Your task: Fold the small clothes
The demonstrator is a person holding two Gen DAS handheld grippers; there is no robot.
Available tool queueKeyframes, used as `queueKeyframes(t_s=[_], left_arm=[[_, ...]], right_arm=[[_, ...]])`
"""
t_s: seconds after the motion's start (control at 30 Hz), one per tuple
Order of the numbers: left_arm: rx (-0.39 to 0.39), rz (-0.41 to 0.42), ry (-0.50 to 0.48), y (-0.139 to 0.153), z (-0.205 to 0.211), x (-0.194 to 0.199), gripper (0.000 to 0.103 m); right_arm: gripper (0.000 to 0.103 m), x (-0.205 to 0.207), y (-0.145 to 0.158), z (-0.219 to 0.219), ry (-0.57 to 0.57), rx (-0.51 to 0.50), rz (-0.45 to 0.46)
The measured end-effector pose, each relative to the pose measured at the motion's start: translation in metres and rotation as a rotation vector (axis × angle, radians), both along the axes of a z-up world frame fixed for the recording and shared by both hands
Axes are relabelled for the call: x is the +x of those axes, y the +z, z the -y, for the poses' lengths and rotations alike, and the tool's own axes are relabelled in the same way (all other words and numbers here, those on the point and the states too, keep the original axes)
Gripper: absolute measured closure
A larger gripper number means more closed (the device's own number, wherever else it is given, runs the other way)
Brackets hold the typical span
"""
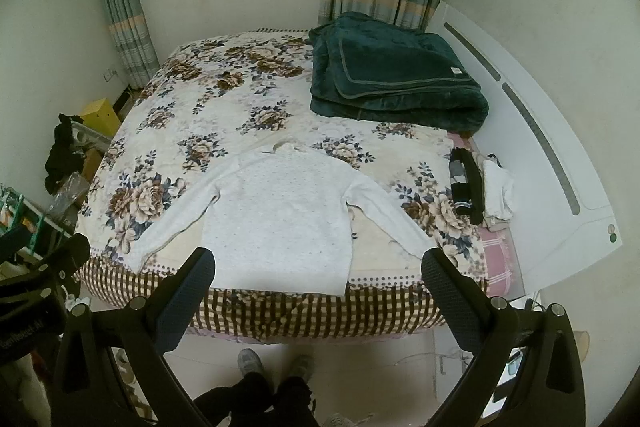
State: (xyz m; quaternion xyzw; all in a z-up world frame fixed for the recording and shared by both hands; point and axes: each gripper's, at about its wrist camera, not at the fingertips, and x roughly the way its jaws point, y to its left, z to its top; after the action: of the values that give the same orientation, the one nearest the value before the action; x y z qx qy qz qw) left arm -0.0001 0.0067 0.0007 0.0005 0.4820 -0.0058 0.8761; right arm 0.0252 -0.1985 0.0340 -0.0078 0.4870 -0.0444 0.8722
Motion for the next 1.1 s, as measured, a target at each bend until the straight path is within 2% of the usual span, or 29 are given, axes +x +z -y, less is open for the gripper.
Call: queueKeyframes(t_s=[0.87,1.1], left_arm=[[-0.005,0.005,-0.001,-0.001,0.001,-0.002,0.000],[-0.006,0.006,-0.001,-0.002,0.002,-0.002,0.000]], right_arm=[[0.000,0.005,-0.001,-0.004,0.000,-0.003,0.001],[0.000,0.003,0.003,-0.016,-0.004,-0.001,-0.002]])
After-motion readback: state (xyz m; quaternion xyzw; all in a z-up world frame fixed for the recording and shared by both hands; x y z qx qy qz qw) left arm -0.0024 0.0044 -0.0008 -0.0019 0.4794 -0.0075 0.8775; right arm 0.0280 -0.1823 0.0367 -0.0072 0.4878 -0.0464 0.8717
